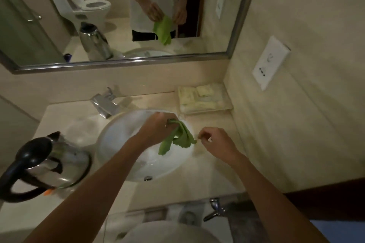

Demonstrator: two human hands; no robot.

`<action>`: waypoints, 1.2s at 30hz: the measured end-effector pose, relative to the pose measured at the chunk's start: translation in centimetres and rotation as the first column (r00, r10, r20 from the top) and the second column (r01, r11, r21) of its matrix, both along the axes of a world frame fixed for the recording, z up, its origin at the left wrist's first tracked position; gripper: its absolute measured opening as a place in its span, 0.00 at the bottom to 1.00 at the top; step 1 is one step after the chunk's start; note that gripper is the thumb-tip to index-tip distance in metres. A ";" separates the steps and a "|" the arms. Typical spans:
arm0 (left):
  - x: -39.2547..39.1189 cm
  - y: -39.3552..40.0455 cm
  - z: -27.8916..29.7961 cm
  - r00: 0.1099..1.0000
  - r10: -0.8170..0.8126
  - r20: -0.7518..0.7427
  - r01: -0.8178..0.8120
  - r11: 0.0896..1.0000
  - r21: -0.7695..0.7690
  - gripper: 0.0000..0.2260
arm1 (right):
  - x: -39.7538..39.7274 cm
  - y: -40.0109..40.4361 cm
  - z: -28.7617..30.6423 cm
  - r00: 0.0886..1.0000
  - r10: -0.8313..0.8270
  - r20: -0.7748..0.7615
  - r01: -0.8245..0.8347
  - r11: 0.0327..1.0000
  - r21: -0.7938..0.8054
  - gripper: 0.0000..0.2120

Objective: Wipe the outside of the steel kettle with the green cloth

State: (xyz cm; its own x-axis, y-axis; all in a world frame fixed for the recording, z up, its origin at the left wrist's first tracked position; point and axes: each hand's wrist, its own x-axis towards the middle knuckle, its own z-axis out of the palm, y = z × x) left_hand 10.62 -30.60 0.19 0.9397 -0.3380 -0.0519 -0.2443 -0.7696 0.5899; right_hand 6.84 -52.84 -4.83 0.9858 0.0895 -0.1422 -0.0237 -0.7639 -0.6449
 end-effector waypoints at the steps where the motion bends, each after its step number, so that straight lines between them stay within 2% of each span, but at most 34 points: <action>1: 0.5 -1.3 -0.2 1.000 -0.013 -0.009 0.013 1.000 0.016 0.06 | 0.2 -1.4 0.1 1.000 -0.018 -0.022 0.018 1.000 0.005 0.08; 2: 0.8 -2.6 -0.4 0.999 -0.031 -0.018 0.032 0.999 0.031 0.06 | 0.4 -2.5 0.4 0.998 -0.019 -0.058 0.020 1.000 0.021 0.12; 5: 1.7 -6.7 -0.6 0.994 -0.102 -0.049 0.106 0.992 0.072 0.08 | 0.3 -4.0 1.0 0.977 0.020 -0.212 0.011 0.990 0.144 0.33; 6: 1.9 -7.9 -0.7 0.990 -0.123 -0.064 0.129 0.988 0.089 0.08 | 0.2 -4.1 1.0 0.971 0.023 -0.238 0.019 0.985 0.171 0.35; 8: 2.3 -9.8 -0.7 0.983 -0.164 -0.088 0.174 0.977 0.122 0.09 | 0.2 -4.7 0.5 0.971 0.006 -0.238 0.029 0.990 0.140 0.28; 11: 2.9 -11.4 -0.9 0.969 -0.230 -0.090 0.241 0.959 0.149 0.08 | 0.7 -6.1 0.6 0.978 -0.027 -0.209 0.018 0.999 -0.042 0.08; 14: 3.6 -12.0 -1.5 0.971 -0.237 -0.005 0.235 0.961 0.146 0.07 | 1.5 -7.7 1.1 0.996 -0.057 -0.072 0.041 0.978 -0.205 0.12; 18: 3.2 -12.3 -2.6 0.977 -0.178 0.120 0.174 0.984 0.047 0.05 | 2.1 -8.5 1.1 0.987 -0.111 0.119 0.140 0.950 -0.278 0.14; 20: 2.1 -12.3 -3.9 0.983 -0.139 0.124 0.138 0.990 0.012 0.04 | 1.1 -8.5 -0.1 0.984 -0.083 0.157 0.130 0.937 -0.323 0.14; 22: 0.3 -12.2 -6.2 0.988 -0.148 0.048 0.145 0.987 0.076 0.05 | -1.0 -8.4 -2.1 0.997 -0.040 0.071 0.063 0.929 -0.365 0.17; 25: -3.1 -11.7 -10.8 0.965 -0.144 -0.221 0.188 0.963 0.193 0.07 | -4.3 -8.2 -5.5 0.978 0.060 -0.200 -0.135 0.914 -0.382 0.17; 27: -5.0 -11.5 -13.3 0.914 -0.114 -0.389 0.210 0.954 0.215 0.07 | -5.4 -8.2 -7.1 0.946 0.111 -0.306 -0.230 0.893 -0.387 0.15; 29: -6.1 -11.4 -14.6 0.891 -0.096 -0.444 0.203 0.958 0.200 0.08 | -5.4 -8.3 -7.7 0.924 0.123 -0.362 -0.262 0.893 -0.367 0.13; 33: -5.1 -11.4 -14.6 0.901 0.022 -0.433 0.040 0.990 0.132 0.06 | -3.6 -8.5 -7.6 0.945 0.076 -0.318 -0.187 0.923 -0.337 0.14; 36: -3.9 -10.7 -14.8 0.879 0.092 -0.468 -0.025 0.989 0.147 0.06 | -2.0 -8.5 -7.7 0.972 0.058 -0.229 -0.128 0.943 -0.307 0.18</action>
